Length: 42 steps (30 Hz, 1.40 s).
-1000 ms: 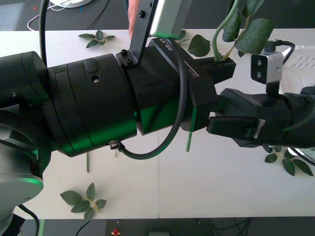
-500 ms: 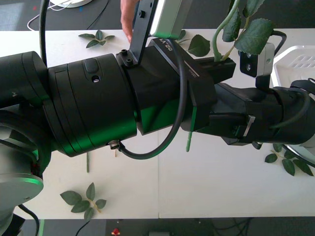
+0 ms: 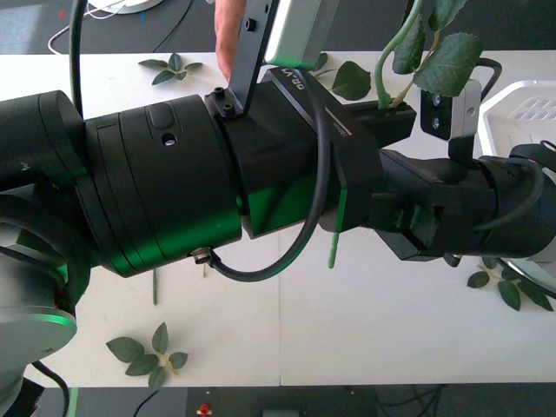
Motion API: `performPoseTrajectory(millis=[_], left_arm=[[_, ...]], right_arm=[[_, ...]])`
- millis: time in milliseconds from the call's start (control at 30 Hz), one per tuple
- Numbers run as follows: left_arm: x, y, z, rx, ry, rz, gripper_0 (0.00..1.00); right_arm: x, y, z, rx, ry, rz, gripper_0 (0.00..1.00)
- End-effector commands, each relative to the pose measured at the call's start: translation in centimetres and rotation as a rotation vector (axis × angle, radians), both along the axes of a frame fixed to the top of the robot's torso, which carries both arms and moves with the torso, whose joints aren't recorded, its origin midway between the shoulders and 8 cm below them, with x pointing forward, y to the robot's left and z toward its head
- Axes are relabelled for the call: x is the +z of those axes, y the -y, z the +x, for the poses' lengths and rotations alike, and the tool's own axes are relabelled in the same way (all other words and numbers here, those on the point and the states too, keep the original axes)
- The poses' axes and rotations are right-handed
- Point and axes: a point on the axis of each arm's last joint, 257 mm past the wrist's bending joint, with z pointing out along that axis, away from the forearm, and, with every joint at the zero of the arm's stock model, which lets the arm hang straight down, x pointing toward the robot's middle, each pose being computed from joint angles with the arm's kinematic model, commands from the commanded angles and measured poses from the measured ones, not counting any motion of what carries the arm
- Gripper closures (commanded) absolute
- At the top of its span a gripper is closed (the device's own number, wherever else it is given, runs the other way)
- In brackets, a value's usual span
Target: Place the red flowers into the right box and the blue flowers into the left box. If a person shows an open palm, hand one flower to the person first, then continue sorting.
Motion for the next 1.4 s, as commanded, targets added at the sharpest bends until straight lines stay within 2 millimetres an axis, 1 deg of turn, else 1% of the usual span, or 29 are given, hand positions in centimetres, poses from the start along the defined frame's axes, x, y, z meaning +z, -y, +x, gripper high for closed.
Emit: performPoseTrajectory(millis=[33,400,433,467,500,533,567,600,867,967,1067,1133,1200,1367,1400], left_arm=[[-0.7,-0.1,-0.3,-0.004,0.04,0.029,1.0],[-0.7,-0.1,-0.3,-0.004,0.04,0.029,1.0],[-0.7,-0.1,-0.3,-0.004,0.04,0.029,0.95],[-0.7,-0.1,-0.3,-0.004,0.04,0.029,0.62],[-0.7,-0.1,-0.3,-0.004,0.04,0.029,0.43],[-0.7,-0.1,-0.3,-0.004,0.04,0.029,0.2],[-0.7,-0.1,-0.3,-0.004,0.04,0.029,0.11],[-0.7,-0.1,-0.3,-0.004,0.04,0.029,0.0],[-0.7,-0.1,-0.3,-0.004,0.04,0.029,0.0],[-0.7,-0.1,-0.3,-0.004,0.04,0.029,0.0],[-0.7,-0.1,-0.3,-0.004,0.04,0.029,0.0],[-0.7,-0.1,-0.3,-0.004,0.04,0.029,0.0],[-0.7,-0.1,-0.3,-0.004,0.04,0.029,0.0],[-0.7,-0.1,-0.3,-0.004,0.04,0.029,0.0],[-0.7,-0.1,-0.3,-0.004,0.04,0.029,0.0]], right_arm=[[0.6,-0.3,-1.2,0.016,0.03,0.014,1.0],[0.7,-0.4,-0.7,-0.005,0.026,0.015,1.0],[0.7,-0.4,-0.7,-0.008,0.025,0.015,1.0],[0.8,-0.4,-0.7,-0.009,0.026,0.016,1.0],[0.8,-0.4,-0.6,-0.01,0.025,0.016,1.0],[0.8,-0.5,-0.6,-0.011,0.026,0.016,1.0],[0.8,-0.5,-0.5,-0.014,0.025,0.015,1.0],[0.8,-0.5,-0.5,-0.015,0.024,0.016,1.0],[0.8,-0.5,-0.4,-0.018,0.023,0.016,1.0],[0.9,-0.2,0.0,-0.036,0.022,0.018,1.0],[1.1,0.6,0.9,-0.074,0.025,0.021,1.0],[1.3,1.4,1.5,-0.107,0.03,0.022,1.0],[1.4,2.7,2.6,-0.16,0.033,0.018,1.0],[0.9,6.5,5.5,-0.303,0.028,-0.013,1.0],[0.6,7.8,6.6,-0.354,0.023,-0.03,1.0]])
